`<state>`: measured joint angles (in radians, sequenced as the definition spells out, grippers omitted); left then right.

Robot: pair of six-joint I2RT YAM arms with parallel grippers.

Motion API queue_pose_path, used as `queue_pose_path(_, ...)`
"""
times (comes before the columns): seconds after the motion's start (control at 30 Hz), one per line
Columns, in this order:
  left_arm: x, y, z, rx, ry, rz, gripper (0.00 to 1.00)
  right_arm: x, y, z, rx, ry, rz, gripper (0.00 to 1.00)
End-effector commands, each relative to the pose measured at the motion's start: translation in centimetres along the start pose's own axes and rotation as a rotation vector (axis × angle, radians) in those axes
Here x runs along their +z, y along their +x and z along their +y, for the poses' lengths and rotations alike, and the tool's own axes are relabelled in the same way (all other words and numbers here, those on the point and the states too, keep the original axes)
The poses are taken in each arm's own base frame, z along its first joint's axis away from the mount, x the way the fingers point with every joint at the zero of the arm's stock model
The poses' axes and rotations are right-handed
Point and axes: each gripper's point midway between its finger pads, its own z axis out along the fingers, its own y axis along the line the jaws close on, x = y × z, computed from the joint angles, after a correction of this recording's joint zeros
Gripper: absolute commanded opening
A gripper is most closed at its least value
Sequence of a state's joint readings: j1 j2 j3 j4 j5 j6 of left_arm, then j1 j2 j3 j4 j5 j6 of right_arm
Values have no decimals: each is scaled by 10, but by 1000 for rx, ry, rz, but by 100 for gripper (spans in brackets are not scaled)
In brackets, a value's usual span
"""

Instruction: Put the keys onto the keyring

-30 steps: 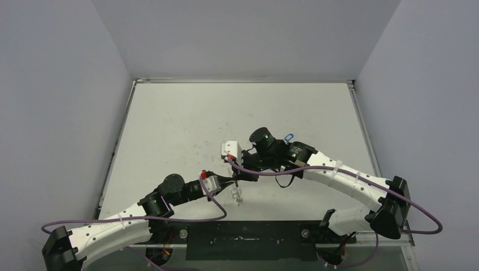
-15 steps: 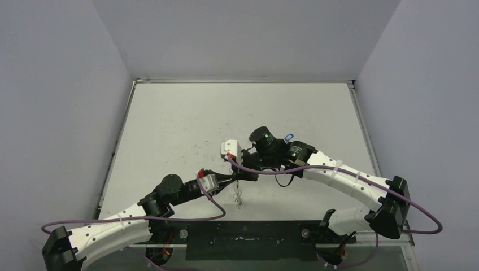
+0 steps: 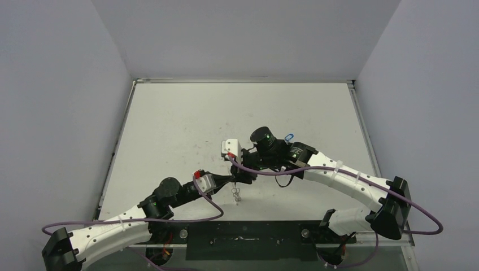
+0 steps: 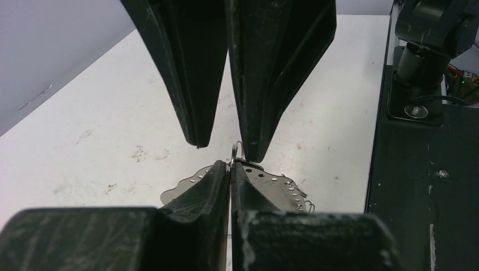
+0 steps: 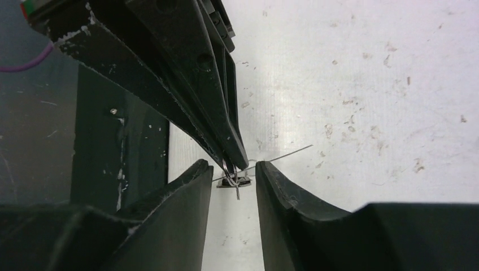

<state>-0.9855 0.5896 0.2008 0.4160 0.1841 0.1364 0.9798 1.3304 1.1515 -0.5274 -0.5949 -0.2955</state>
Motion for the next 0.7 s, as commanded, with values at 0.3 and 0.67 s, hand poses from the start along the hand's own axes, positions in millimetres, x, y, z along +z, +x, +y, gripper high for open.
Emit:
queue_pose_path(0.3,-8,-47,9,-1,-69,-280,0,-22,-12,-13,-54,58,-226,45)
queue_pose_path(0.67,-8,-48,8,-14,-63,-291,0,-6,-5,-14,-13,3,-207,21)
